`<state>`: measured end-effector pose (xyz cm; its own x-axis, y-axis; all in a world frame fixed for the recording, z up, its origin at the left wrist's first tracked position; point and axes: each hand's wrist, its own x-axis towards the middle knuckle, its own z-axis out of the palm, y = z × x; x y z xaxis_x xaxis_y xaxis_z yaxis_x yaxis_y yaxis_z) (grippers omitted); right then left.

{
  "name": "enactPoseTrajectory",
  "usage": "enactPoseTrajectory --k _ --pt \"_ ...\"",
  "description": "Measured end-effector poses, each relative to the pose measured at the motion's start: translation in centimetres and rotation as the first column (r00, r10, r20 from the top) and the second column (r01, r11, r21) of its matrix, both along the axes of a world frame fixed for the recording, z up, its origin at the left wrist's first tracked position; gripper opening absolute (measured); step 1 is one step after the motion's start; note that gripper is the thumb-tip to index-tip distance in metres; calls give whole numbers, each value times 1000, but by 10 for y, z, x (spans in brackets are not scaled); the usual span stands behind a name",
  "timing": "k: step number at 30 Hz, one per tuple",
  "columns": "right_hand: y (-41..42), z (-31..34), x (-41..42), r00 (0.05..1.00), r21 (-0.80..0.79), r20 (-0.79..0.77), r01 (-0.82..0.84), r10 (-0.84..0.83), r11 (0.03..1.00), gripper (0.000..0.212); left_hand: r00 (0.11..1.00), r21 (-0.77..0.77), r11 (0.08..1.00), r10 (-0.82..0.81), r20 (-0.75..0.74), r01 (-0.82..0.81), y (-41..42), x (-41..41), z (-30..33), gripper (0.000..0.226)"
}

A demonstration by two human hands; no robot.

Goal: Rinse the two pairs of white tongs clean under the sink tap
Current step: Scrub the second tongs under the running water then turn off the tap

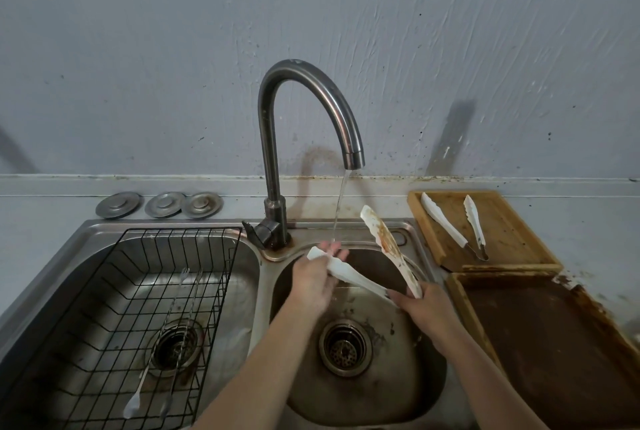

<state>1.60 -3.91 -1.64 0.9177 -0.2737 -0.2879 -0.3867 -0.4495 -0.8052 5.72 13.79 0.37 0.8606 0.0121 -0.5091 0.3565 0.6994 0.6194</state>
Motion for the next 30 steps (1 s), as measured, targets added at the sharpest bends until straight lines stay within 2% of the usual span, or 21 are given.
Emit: enactPoseTrajectory --k 4,8,14,18,20,22,25,26,28,29,30 --pt "7 3 3 1000 13 -17 -14 14 1000 33 989 16 994 103 103 -105 1 0 6 29" --pt "13 8 5 999 -8 -20 -50 50 999 30 977 -41 978 207 40 -206 -7 -8 0 34" --pt "9 16 -9 972 249 -3 -228 236 941 31 974 -95 970 228 10 -226 4 -2 6 21" --pt "13 23 -12 943 261 54 -332 330 907 23 987 -188 971 155 42 -145 16 6 11 12" --pt "14 24 -11 940 261 113 -342 323 903 19 998 -120 991 58 20 -55 19 8 9 11" --pt "14 29 -13 942 408 176 -333 285 850 4 999 -33 998 -51 -20 50 20 8 7 14" --pt "16 40 -14 904 524 254 -428 345 737 28 981 140 973 -171 -89 183 23 4 4 24" --pt "18 43 -14 886 517 272 -464 376 719 26 975 247 945 -196 -104 216 23 2 3 28" --pt "24 47 -10 854 484 311 -520 417 704 15 969 524 816 -223 -103 244 22 0 -2 31" --pt "28 48 -8 844 470 328 -536 425 701 13 976 633 747 -206 -71 204 22 0 -5 30" --pt "33 51 -6 836 453 336 -547 434 704 13 984 680 720 -179 -12 139 22 0 -7 28"
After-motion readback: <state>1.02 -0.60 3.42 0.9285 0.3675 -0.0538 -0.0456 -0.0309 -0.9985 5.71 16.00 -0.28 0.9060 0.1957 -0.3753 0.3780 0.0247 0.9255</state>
